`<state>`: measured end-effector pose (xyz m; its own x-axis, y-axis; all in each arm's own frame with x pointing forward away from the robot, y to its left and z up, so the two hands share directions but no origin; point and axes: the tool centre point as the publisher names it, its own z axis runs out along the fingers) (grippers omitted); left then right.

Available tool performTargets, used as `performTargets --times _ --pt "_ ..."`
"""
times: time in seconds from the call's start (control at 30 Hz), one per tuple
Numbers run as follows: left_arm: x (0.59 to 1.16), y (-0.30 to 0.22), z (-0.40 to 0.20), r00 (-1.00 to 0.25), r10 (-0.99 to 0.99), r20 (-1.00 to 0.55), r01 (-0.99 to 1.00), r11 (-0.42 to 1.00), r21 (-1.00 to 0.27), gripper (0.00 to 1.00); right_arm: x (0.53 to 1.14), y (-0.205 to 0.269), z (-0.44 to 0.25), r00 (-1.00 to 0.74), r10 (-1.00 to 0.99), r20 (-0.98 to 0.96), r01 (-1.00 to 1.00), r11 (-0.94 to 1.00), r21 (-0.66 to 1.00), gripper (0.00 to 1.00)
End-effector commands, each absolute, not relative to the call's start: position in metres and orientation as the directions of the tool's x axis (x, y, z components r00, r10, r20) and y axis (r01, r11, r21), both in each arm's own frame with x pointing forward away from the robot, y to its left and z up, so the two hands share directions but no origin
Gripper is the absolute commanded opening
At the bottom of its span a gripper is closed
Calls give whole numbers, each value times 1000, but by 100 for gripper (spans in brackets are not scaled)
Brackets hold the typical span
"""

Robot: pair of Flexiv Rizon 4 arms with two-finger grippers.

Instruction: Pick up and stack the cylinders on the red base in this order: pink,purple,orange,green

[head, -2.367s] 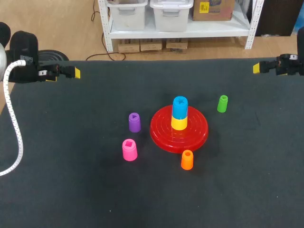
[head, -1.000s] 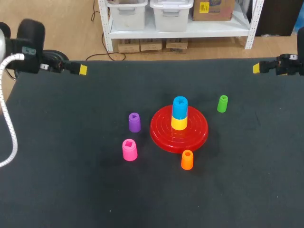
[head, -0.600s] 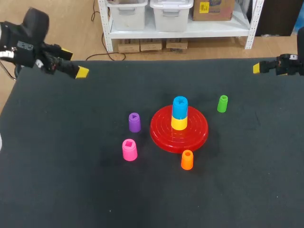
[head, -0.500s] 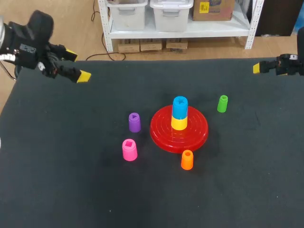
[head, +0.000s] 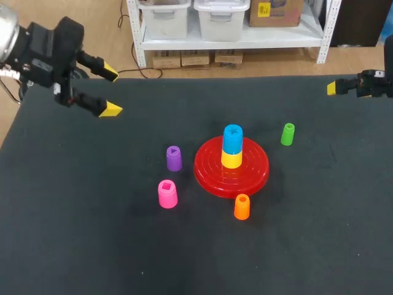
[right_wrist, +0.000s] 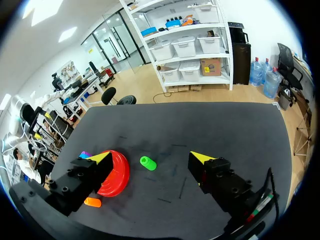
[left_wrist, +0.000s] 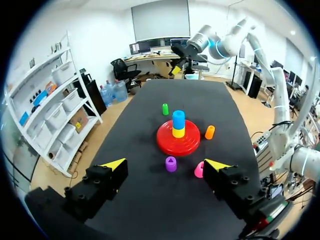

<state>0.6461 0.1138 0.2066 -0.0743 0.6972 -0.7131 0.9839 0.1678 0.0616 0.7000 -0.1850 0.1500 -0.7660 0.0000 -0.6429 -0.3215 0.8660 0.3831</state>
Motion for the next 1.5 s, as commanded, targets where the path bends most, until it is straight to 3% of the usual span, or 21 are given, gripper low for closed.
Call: performTargets --times 0.03,0.17,0.4,0.57,0.73,0.93,1.13,1.3,1.5 --pt "653 112 206 -73 699 -711 988 146 42 100 700 -185 150 -766 0 -643 -321 866 383 100" --pt "649 125 199 -5 767 -642 977 140 160 100 700 -185 150 -766 0 -643 -321 866 383 100" --pt "619 117 176 81 798 -597 968 80 238 100 700 -185 150 -766 0 -643 -321 866 383 100" --pt "604 104 170 107 759 -642 969 65 238 100 700 -185 150 -766 0 -643 -321 866 383 100" --pt "593 94 158 29 761 -648 972 128 194 100 700 -185 150 -766 0 -643 -321 866 383 100" --pt "589 93 154 81 759 -646 974 79 214 100 700 -185 150 -766 0 -643 -321 866 383 100" --pt "586 94 148 39 747 -664 983 92 161 100 700 -185 150 -766 0 -643 -321 866 383 100" --pt "592 96 145 -31 700 -713 995 86 42 100 700 -185 150 -766 0 -643 -321 866 383 100" --pt "595 96 144 23 704 -710 999 13 45 100 700 -185 150 -766 0 -643 -321 866 383 100"
